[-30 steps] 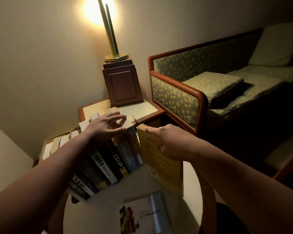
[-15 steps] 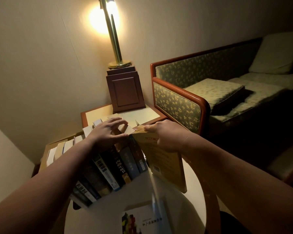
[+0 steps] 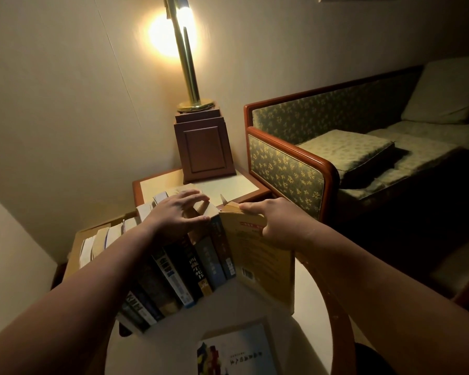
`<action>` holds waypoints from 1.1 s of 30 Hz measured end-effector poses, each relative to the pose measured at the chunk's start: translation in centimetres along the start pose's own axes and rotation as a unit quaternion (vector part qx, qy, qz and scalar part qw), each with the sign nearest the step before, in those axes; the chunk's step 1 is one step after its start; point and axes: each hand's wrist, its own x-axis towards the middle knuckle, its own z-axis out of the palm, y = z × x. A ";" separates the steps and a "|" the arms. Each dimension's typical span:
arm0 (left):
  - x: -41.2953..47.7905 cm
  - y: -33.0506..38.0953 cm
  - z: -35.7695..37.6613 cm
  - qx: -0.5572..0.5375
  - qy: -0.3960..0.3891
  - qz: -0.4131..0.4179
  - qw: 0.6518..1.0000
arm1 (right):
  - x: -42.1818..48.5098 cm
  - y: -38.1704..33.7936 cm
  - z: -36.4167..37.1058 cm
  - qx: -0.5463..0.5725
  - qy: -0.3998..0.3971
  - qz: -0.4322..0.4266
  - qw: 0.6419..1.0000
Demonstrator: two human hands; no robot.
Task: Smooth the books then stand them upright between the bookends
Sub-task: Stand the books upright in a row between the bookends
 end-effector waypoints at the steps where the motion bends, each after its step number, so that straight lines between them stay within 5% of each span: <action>1: 0.0 0.1 0.0 0.001 -0.001 0.000 1.000 | -0.2 0.1 0.1 0.005 0.004 0.002 1.000; 33: -0.5 0.6 -0.3 -0.004 0.001 -0.002 1.000 | 2.0 -2.7 4.3 0.010 0.100 -0.052 0.994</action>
